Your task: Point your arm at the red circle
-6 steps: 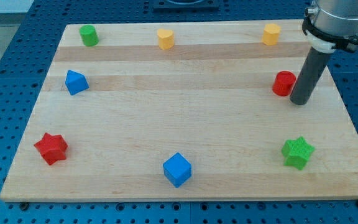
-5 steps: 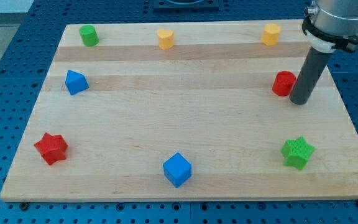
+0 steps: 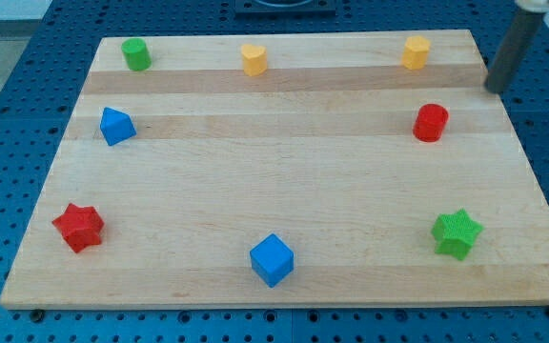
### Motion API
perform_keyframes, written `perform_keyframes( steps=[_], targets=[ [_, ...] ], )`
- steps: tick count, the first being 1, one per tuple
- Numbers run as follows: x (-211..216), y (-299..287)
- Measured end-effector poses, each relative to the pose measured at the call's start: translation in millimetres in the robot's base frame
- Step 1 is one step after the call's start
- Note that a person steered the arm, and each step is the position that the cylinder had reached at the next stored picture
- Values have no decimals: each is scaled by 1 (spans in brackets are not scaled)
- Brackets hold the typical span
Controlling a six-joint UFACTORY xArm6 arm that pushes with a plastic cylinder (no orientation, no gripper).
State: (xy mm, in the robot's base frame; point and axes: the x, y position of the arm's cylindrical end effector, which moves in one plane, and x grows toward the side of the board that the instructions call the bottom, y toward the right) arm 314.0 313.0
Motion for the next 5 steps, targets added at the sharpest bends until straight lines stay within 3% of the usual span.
perform_keyframes(
  steps=[5],
  targets=[
    [5,-38]
  ],
)
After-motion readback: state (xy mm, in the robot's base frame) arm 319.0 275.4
